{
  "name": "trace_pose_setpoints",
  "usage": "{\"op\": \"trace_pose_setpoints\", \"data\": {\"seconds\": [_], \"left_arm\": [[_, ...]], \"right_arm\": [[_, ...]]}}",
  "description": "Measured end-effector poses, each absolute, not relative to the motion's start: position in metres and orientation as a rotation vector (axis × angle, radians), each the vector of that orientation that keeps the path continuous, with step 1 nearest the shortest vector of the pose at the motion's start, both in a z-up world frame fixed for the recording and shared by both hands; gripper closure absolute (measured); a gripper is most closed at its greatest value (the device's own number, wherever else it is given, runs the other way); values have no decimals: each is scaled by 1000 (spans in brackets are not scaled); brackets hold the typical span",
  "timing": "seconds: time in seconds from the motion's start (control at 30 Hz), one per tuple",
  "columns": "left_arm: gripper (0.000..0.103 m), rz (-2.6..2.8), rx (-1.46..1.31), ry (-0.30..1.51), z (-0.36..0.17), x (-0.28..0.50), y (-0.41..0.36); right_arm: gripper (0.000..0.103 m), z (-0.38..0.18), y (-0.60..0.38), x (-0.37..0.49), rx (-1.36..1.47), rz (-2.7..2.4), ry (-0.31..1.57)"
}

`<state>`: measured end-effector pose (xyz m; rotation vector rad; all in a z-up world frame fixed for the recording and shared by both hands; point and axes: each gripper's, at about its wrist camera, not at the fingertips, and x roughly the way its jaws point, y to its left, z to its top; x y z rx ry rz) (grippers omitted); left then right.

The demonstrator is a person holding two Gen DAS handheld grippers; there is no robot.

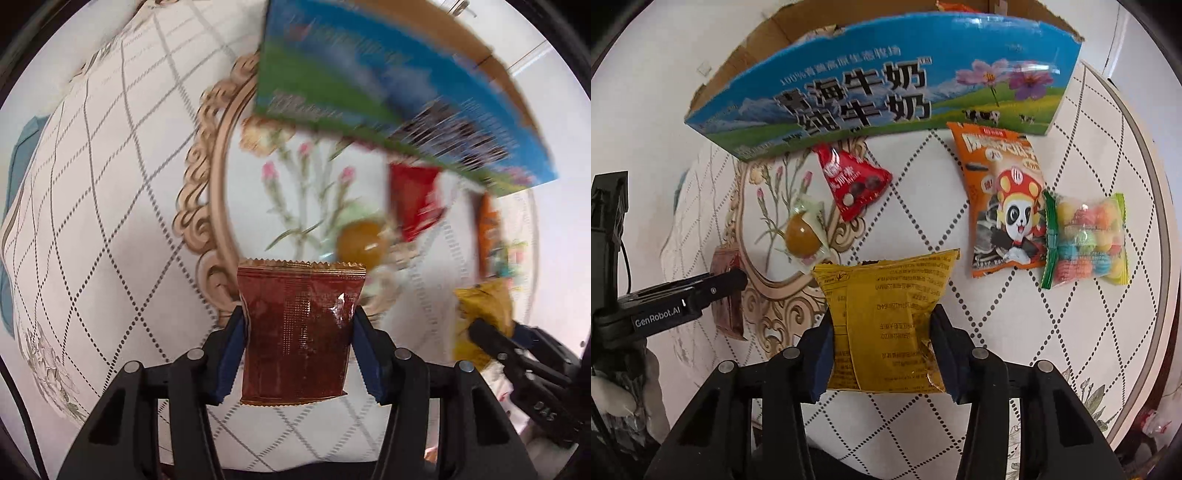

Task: Organize snacks
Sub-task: 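Carry both held packets over the box, lower them in and open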

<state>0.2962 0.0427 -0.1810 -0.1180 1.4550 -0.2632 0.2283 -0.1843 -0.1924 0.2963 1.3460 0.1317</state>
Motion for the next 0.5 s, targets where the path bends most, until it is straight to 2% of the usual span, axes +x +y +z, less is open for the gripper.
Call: {"op": "trace_pose_setpoints", "data": {"seconds": [0.2,0.33,0.5], "left_arm": [[51,-389,-117,1311,-83,332,15],[51,-429,-39,1282,-42,380,-6],[51,-365,131,1280,-40,448,-25]], "right_arm": [[53,-121,-195,254,384,206,1201],[53,-83,-199,292,428,230,1119],[53,-74,-205,352,497,206,1078]]}}
